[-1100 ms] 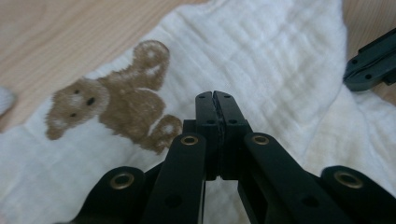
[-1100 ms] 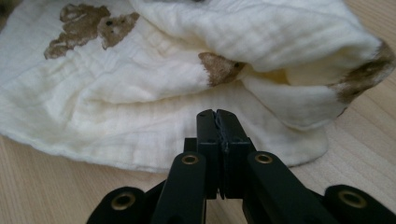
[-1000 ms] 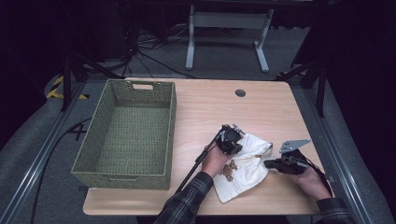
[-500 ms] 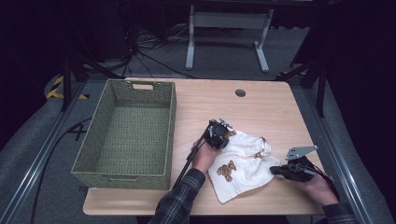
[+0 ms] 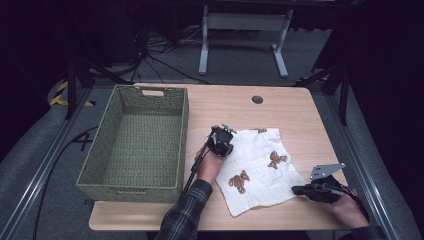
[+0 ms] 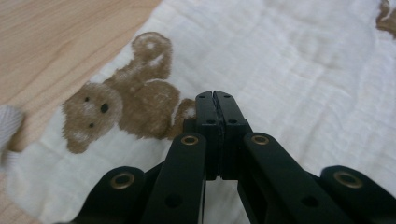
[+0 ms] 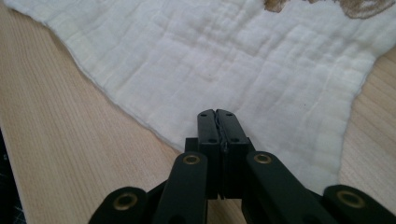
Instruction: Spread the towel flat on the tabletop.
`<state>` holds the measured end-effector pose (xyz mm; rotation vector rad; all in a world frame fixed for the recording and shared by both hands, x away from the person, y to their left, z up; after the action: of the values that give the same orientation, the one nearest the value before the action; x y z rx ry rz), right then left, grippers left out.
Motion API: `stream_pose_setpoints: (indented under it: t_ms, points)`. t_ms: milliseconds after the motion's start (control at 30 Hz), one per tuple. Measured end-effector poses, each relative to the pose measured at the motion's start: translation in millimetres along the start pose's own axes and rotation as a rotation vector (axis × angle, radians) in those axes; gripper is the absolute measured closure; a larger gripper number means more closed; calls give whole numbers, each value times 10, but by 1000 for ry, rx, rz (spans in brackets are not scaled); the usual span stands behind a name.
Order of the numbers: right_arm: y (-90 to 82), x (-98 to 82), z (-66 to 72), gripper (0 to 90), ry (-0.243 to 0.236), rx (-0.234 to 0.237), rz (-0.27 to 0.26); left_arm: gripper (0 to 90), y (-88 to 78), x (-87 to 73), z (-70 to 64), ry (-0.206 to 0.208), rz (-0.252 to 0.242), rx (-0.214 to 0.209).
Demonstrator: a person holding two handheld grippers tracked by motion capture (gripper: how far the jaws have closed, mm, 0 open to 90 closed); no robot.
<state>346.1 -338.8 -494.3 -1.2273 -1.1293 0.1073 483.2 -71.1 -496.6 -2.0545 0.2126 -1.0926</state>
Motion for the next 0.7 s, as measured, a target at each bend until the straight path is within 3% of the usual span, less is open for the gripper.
stream_pose_setpoints:
  t_ms: [167,267,333,433,700]
  points:
    - [-8,120,-85,895,21,-23,-53,897,-86,-48,-243,43,-1,-63]
    - [41,222,-212,895,42,-52,-70,898,-141,-139,-391,82,15,-90]
    - [77,293,-295,895,61,-62,-79,897,-177,-220,-472,84,15,-99]
    - [125,399,-390,895,80,-76,-92,897,-217,-314,-520,100,21,-114]
    - [352,635,-643,895,86,-132,-94,897,-275,-640,-602,77,76,-128]
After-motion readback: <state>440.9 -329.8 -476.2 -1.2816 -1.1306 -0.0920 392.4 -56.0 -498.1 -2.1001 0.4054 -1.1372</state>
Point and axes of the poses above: each handheld gripper's, and its own axes: y roughly forward along the jaws, x roughly out of its top, z roughly to its left, the point moved 6 cm from there along y, roughly forward along the jaws, and after that the axes turned 13 degrees about -x, right-handed, at the moved point
